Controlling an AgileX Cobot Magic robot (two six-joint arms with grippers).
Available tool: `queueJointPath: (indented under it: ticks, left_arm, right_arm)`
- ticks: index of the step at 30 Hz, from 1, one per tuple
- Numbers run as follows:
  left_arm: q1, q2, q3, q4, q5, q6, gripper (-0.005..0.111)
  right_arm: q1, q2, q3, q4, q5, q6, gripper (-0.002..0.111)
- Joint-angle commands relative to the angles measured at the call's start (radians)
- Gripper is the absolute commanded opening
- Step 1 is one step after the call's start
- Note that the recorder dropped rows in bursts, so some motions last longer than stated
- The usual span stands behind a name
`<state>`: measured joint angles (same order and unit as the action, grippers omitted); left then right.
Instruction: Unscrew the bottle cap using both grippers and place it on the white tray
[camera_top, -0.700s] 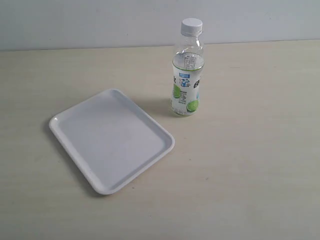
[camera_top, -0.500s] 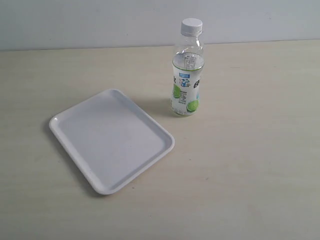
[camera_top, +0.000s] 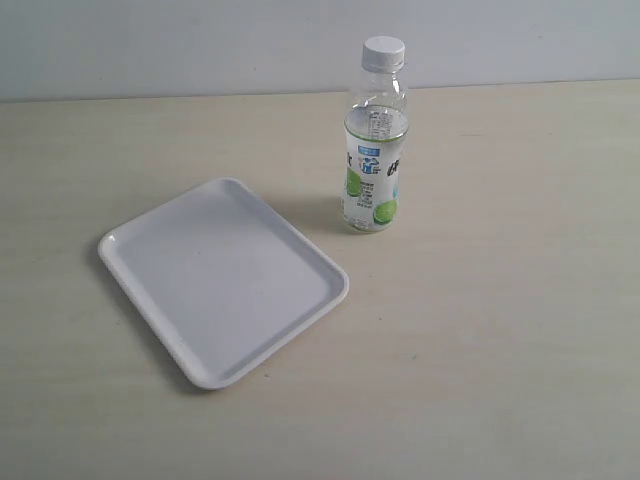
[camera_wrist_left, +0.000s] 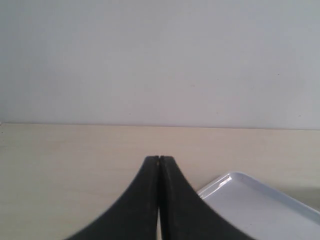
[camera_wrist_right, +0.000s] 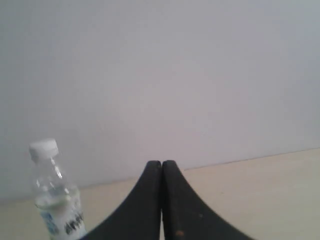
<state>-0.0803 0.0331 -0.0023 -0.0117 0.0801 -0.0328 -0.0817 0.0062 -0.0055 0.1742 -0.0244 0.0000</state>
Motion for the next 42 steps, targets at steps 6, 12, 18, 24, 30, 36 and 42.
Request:
queueJointPath:
  ticks: [6,12,18,24,30,36,42]
  left_arm:
    - [0.002,0.003,0.002,0.002,0.0,-0.002,0.0]
    - [0.002,0.003,0.002,0.002,0.0,-0.002,0.0]
    - [0.002,0.003,0.002,0.002,0.0,-0.002,0.0]
    - [0.002,0.003,0.002,0.002,0.0,-0.002,0.0]
    - [0.002,0.003,0.002,0.002,0.0,-0.002,0.0]
    - [0.002,0.003,0.002,0.002,0.0,-0.002,0.0]
    - [0.002,0.003,0.002,0.002,0.0,-0.002,0.0]
  right_arm:
    - [0.0,-0.006,0.005,0.181,-0.314,0.157,0.0]
    - [0.0,0.067,0.005,0.024,-0.425,0.089,0.0]
    - [0.0,0.646,-0.011,-0.207,-0.583,0.08,0.0]
    - [0.0,1.085,-0.165,-0.291,-0.601,0.046,0.0]
    - [0.0,1.348,-0.213,-0.352,-0.76,0.048,0.0]
    - [0.0,1.503,-0.211,-0.539,-0.954,0.073,0.0]
    - [0.0,1.626,-0.211,-0.562,-1.038,0.069,0.0]
